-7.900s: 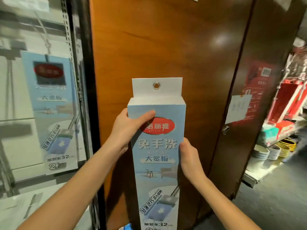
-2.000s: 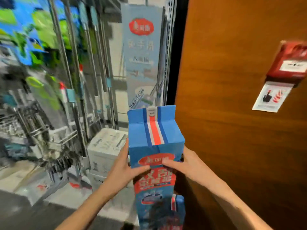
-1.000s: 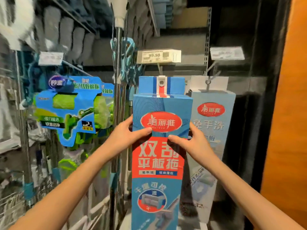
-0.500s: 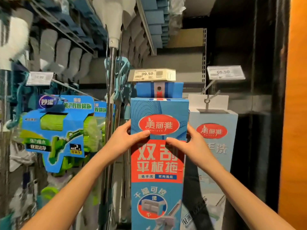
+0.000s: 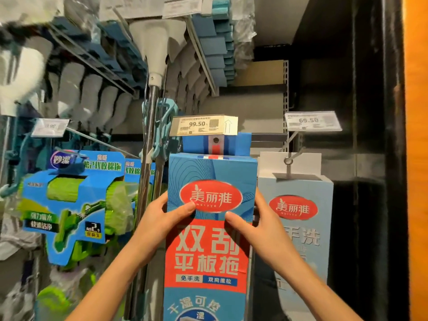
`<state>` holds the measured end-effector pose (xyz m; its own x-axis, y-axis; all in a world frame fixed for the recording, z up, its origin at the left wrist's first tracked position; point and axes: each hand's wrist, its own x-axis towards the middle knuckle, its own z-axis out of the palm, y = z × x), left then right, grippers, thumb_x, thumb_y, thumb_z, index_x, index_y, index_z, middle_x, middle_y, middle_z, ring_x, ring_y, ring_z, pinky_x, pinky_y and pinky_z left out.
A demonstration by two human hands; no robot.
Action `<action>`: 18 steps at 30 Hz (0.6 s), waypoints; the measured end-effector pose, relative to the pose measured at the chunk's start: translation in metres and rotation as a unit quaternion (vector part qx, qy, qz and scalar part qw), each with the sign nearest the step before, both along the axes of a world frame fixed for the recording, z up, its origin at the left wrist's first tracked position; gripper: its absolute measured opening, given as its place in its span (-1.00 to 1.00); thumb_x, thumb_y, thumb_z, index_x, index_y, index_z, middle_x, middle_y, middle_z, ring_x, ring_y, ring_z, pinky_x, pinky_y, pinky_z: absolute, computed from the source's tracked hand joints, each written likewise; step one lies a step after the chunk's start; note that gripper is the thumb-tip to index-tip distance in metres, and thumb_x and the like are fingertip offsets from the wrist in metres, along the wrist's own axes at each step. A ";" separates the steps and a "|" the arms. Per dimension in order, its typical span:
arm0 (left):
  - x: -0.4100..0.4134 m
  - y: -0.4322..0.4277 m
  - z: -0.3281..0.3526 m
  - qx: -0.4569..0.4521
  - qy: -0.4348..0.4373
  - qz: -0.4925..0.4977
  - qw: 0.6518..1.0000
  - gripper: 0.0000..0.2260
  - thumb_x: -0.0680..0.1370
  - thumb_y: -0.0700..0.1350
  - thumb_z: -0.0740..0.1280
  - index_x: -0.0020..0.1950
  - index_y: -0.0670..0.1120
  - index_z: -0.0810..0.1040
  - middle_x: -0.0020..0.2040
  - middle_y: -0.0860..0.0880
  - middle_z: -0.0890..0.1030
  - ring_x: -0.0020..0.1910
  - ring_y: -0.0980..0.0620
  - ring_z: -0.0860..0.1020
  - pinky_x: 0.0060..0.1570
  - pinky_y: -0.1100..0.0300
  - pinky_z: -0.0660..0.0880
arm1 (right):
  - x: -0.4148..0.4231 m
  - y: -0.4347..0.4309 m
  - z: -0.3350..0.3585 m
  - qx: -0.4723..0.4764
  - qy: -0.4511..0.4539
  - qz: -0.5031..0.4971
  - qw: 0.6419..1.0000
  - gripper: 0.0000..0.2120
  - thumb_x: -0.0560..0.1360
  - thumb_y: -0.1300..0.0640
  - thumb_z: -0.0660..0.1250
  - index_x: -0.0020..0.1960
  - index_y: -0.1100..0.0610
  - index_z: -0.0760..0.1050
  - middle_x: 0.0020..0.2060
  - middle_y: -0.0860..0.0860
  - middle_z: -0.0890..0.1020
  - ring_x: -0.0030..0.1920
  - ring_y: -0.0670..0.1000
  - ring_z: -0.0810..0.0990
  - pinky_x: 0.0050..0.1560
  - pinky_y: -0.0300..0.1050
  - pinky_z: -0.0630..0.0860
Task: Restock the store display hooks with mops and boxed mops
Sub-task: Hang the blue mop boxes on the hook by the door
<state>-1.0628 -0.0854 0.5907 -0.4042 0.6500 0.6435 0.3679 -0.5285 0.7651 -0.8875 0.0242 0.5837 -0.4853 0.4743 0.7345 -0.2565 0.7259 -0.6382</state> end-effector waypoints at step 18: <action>0.010 -0.009 -0.010 0.018 -0.060 -0.037 0.997 -0.36 0.09 0.16 0.50 0.04 -0.15 0.52 -0.18 -0.14 0.70 -0.28 -0.09 0.68 -0.36 0.22 0.57 | -0.013 0.015 0.145 0.087 -0.079 -0.047 0.992 -0.95 0.46 0.10 0.42 -0.15 0.07 0.61 -0.13 -0.04 0.66 -0.03 -0.06 0.57 -0.05 -0.13 0.44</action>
<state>-1.0523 -0.0943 0.5811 -0.4315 0.6582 0.6169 0.2335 -0.5790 0.7811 -0.9010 0.0388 0.7291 -0.5609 0.3950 0.7276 -0.0892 0.8449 -0.5274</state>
